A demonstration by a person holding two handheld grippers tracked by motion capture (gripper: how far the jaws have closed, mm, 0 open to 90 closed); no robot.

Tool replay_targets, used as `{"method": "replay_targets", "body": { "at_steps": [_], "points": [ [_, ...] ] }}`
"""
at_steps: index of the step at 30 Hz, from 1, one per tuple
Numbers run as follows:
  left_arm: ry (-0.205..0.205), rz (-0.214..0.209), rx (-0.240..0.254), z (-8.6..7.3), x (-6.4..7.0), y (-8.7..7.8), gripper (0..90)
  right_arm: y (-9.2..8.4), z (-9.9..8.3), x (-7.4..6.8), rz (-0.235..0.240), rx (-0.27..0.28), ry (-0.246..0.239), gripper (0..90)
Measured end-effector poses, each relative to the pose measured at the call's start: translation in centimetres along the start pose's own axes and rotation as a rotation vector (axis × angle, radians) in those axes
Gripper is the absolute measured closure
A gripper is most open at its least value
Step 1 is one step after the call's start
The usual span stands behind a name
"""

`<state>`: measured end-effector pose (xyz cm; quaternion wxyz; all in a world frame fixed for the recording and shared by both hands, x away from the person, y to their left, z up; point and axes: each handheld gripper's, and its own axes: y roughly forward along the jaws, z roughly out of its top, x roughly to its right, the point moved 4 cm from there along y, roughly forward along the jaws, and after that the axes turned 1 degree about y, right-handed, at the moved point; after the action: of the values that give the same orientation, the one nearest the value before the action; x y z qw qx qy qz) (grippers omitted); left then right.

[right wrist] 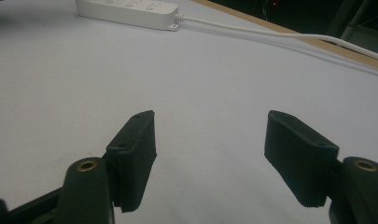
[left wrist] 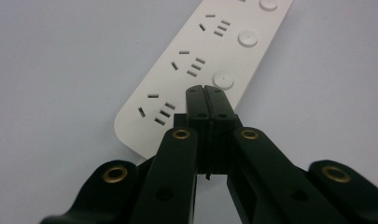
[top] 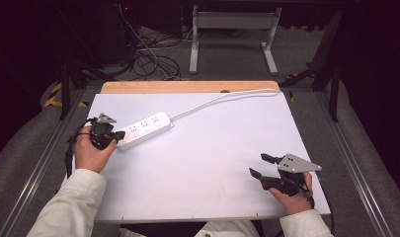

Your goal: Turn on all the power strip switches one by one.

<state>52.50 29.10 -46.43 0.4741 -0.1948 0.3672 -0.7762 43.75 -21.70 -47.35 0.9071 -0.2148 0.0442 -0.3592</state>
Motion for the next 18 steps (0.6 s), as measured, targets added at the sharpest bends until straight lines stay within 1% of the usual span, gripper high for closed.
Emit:
{"method": "replay_targets", "body": {
  "at_steps": [3, 8, 10, 11, 15, 16, 18],
  "points": [
    [-0.018, -0.003, -0.003, 0.1, -0.1, 0.4, 89.9, 0.0, 0.0, 0.0, 0.004, 0.002, 0.002, 34.4],
    [-0.039, 0.001, -0.027, 0.0, -0.6, 1.2, 89.9, 0.0, 0.0, 0.0, 0.004, 0.001, 0.001, 34.4],
    [-0.048, -0.003, -0.028, 0.0, -0.6, 1.3, 89.9, 0.0, 0.0, 0.0, 0.006, 0.002, 0.003, 34.4],
    [-0.057, -0.003, -0.034, 0.0, -0.7, 1.4, 89.9, 0.0, 0.0, 0.0, 0.007, 0.001, 0.004, 34.4],
    [-0.065, -0.005, -0.043, -0.1, -0.8, 1.4, 89.9, 0.0, 0.0, 0.0, 0.007, -0.001, 0.002, 34.3],
    [-0.067, -0.012, -0.044, -0.1, -0.7, 1.3, 89.9, 0.0, 0.0, 0.0, 0.008, -0.001, 0.003, 34.3],
    [-0.063, -0.014, -0.049, -0.1, -0.7, 1.4, 89.9, 0.0, 0.0, 0.0, 0.008, 0.001, 0.005, 34.4]
  ]
}}
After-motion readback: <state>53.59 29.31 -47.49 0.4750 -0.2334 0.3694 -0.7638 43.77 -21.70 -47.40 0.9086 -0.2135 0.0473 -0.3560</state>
